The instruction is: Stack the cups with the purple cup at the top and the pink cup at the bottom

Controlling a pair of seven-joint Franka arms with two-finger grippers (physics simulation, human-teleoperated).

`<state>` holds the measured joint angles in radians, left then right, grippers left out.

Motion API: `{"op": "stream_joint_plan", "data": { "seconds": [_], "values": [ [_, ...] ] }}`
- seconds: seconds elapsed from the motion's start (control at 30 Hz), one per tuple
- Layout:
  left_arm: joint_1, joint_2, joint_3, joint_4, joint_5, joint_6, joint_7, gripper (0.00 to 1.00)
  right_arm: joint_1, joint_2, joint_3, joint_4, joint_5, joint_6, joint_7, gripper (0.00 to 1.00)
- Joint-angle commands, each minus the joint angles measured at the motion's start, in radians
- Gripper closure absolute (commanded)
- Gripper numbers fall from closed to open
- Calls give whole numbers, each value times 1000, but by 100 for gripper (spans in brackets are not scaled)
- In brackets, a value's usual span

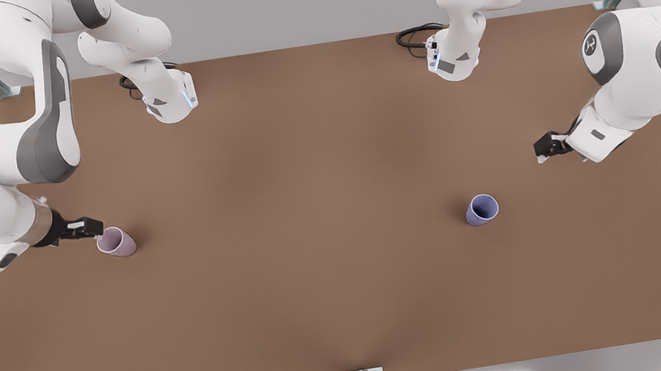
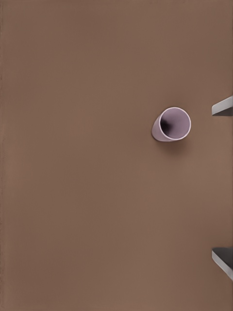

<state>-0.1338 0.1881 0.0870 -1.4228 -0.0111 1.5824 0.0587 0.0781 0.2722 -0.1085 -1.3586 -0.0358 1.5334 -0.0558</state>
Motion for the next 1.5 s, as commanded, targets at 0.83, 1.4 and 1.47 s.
{"op": "stream_joint_plan", "data": {
  "seconds": [0.83, 1.4, 1.47],
  "values": [
    [-38, 40, 20, -110, -55, 4, -19, 0, -184, -51, -10, -623, -3, 652, -99, 0],
    [-53, 39, 20, -116, -55, -2, -31, 0, -236, -73, -14, -781, 136, 743, -180, 0],
    [-53, 40, 20, -116, -53, -2, -31, 0, -235, -68, -23, -778, 132, 746, -191, 0]
  ]
}}
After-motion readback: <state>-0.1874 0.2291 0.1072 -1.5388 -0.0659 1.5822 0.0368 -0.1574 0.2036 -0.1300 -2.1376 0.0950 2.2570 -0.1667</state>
